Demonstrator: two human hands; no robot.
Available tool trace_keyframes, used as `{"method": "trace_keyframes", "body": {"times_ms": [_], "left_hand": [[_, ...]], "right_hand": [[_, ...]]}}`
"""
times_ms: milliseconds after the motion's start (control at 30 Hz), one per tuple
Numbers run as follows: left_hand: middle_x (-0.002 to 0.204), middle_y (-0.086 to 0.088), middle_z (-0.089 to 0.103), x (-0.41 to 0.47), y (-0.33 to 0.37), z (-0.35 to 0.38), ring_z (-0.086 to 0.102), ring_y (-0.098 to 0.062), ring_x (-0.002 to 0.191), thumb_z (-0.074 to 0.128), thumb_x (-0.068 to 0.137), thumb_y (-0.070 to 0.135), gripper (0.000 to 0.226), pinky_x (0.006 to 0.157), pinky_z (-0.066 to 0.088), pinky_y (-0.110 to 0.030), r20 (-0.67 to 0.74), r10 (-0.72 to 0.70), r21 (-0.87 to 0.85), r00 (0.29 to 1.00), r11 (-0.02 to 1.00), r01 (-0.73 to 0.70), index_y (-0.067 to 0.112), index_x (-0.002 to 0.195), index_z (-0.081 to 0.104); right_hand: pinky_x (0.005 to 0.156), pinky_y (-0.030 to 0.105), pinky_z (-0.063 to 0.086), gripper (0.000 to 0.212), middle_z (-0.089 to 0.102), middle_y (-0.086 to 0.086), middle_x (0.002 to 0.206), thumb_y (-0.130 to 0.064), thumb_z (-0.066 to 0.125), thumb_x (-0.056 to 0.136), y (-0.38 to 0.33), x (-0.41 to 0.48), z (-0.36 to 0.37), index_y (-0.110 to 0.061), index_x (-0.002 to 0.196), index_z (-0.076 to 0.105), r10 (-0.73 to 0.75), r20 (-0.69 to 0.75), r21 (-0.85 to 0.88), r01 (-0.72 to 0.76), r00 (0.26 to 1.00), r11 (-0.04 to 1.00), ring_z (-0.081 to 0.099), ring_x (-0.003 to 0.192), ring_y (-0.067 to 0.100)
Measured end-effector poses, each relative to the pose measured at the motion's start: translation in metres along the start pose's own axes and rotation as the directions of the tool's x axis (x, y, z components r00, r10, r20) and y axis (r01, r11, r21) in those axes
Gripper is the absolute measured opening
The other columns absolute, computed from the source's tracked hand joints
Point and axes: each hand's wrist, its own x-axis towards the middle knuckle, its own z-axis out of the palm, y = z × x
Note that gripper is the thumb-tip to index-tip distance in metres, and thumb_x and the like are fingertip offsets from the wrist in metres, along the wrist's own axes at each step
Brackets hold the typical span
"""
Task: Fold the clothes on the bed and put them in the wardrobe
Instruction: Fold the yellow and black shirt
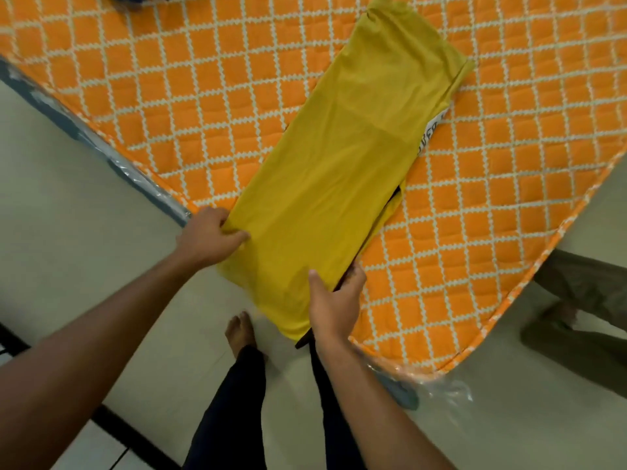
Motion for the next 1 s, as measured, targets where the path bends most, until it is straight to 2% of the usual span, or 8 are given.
{"method": "trace_keyframes", "body": {"times_ms": [133,200,267,400,533,667,867,1000], "left_hand": [[0.096,0.001,0.068,0.004,0.002,-0.024,0.061,-0.017,0.088,0.069,0.088,0.018,0.005,0.078,0.048,-0.034,0.274,-0.067,-0.319,0.959,0.935,0.157,0.021,0.088,0.072],[0.098,0.003,0.067,-0.001,-0.006,-0.028,0.060,-0.018,0.094,0.071,0.079,0.018,0.010,0.079,0.045,-0.032,0.351,-0.039,-0.396,0.935,0.899,0.186,0.025,0.086,0.070],[0.101,0.002,0.068,-0.013,-0.014,-0.029,0.062,-0.018,0.095,0.071,0.069,0.021,0.023,0.079,0.046,-0.030,0.397,0.028,-0.415,0.918,0.897,0.152,0.023,0.091,0.070],[0.111,0.007,0.067,-0.031,-0.041,-0.008,0.062,-0.010,0.098,0.072,0.088,0.008,0.032,0.086,0.050,-0.029,0.533,0.110,-0.335,0.839,0.938,0.090,0.021,0.116,0.062],[0.127,-0.002,0.060,-0.039,-0.073,0.003,0.058,-0.023,0.110,0.074,0.090,0.024,0.050,0.095,0.046,-0.037,0.504,0.002,-0.331,0.863,0.924,0.191,0.012,0.134,0.055],[0.138,-0.012,0.057,-0.042,-0.097,-0.001,0.058,-0.032,0.120,0.079,0.073,0.034,0.082,0.104,0.048,-0.048,0.472,-0.015,-0.475,0.881,0.838,0.269,0.007,0.143,0.047],[0.133,-0.009,0.062,-0.080,-0.115,-0.024,0.060,-0.032,0.117,0.072,0.091,0.018,0.050,0.101,0.051,-0.050,0.452,0.004,-0.491,0.892,0.836,0.245,0.012,0.138,0.056],[0.125,-0.008,0.064,-0.123,-0.131,-0.048,0.065,-0.026,0.100,0.070,0.091,0.012,0.044,0.072,0.058,-0.036,0.428,-0.011,-0.542,0.904,0.797,0.267,0.015,0.132,0.053]], "right_hand": [[0.102,0.045,0.049,0.070,0.059,-0.006,0.137,-0.036,0.079,0.084,0.019,-0.012,0.018,-0.025,0.146,0.047,0.063,0.071,0.002,-0.063,0.995,0.998,0.058,0.125,0.027],[0.099,0.046,0.052,0.051,0.066,-0.005,0.127,-0.032,0.079,0.081,0.020,-0.012,0.016,-0.030,0.128,0.059,0.000,0.108,0.057,-0.006,0.994,0.998,0.063,0.116,0.023],[0.097,0.042,0.053,0.050,0.067,-0.003,0.125,-0.023,0.078,0.083,0.024,-0.014,0.014,-0.029,0.129,0.059,-0.053,0.117,0.163,0.034,0.992,0.986,0.065,0.113,0.021],[0.084,0.026,0.056,0.050,0.070,0.001,0.119,-0.003,0.079,0.083,0.043,-0.033,0.020,-0.021,0.126,0.061,-0.012,0.095,0.318,-0.019,0.995,0.948,0.068,0.104,0.018],[0.095,0.034,0.050,0.053,0.065,-0.002,0.120,-0.008,0.078,0.087,0.074,-0.055,0.041,-0.017,0.135,0.057,0.050,0.073,0.210,-0.064,0.996,0.976,0.062,0.111,0.019],[0.103,0.040,0.049,0.049,0.063,0.006,0.130,-0.011,0.072,0.093,0.093,-0.070,0.063,-0.010,0.139,0.053,0.122,0.022,0.275,-0.123,0.992,0.954,0.059,0.121,0.025],[0.109,0.040,0.043,0.059,0.051,0.005,0.147,-0.015,0.059,0.101,0.098,-0.115,0.075,-0.018,0.155,0.033,0.092,-0.050,0.236,-0.077,0.994,0.969,0.052,0.132,0.026],[0.115,0.052,0.040,0.079,0.038,0.000,0.158,-0.016,0.057,0.102,0.096,-0.174,0.069,-0.035,0.161,0.008,0.111,-0.010,0.175,-0.108,0.994,0.979,0.045,0.139,0.027]]}}
